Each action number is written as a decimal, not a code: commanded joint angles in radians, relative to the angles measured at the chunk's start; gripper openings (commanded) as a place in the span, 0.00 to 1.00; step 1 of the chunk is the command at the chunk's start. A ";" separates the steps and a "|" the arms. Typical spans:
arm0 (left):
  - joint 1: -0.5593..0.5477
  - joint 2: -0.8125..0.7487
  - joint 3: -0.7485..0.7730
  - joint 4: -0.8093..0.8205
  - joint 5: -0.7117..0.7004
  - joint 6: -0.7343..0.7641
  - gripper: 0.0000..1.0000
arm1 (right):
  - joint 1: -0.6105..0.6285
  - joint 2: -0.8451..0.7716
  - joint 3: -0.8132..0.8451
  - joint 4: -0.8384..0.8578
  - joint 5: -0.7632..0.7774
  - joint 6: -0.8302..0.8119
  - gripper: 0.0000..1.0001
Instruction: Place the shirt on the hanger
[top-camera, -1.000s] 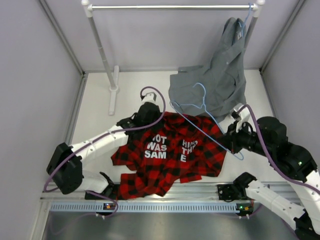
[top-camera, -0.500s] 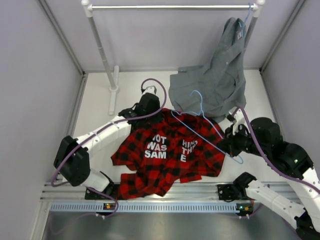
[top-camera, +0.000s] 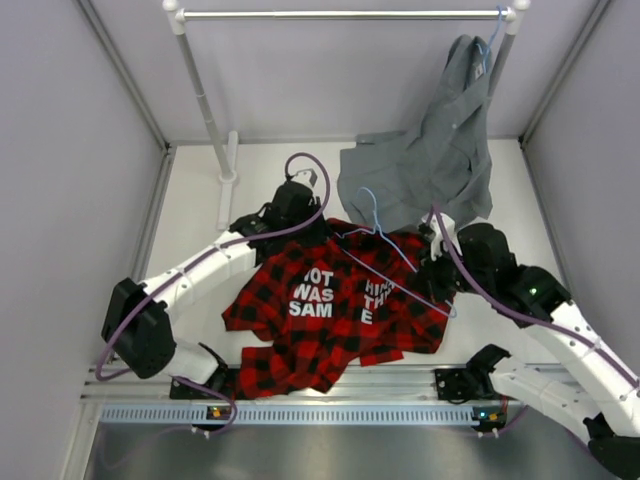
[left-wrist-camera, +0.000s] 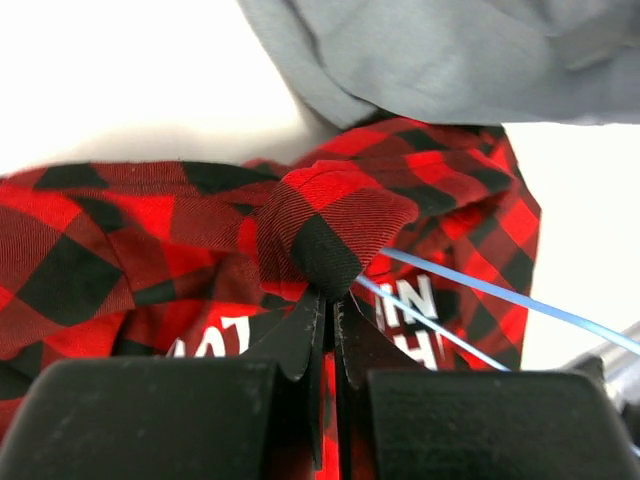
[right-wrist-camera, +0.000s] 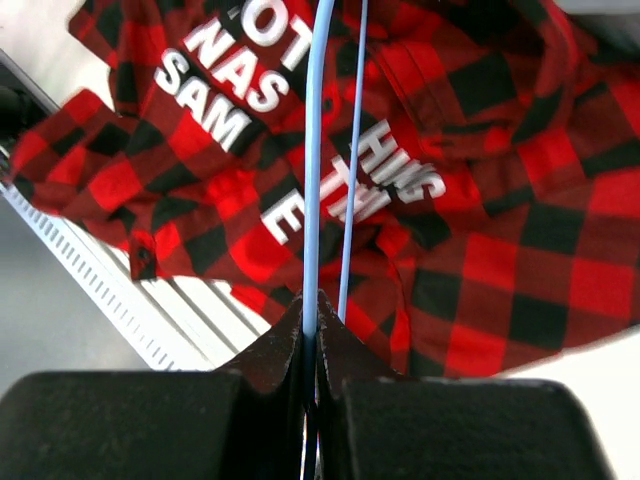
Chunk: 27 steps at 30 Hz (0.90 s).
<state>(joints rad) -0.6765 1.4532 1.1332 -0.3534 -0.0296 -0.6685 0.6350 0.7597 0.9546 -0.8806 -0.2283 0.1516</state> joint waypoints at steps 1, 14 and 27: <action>0.005 -0.091 0.007 0.017 0.083 0.040 0.00 | 0.015 0.026 -0.016 0.238 -0.094 0.000 0.00; 0.005 -0.227 -0.049 -0.036 0.261 0.171 0.00 | 0.015 -0.114 -0.338 0.717 -0.115 -0.095 0.00; 0.000 -0.364 0.008 -0.196 0.370 0.264 0.00 | 0.014 -0.043 -0.461 0.951 -0.220 -0.109 0.00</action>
<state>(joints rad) -0.6758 1.1507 1.0943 -0.5098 0.2829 -0.4416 0.6388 0.6971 0.4847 -0.0982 -0.4133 0.0681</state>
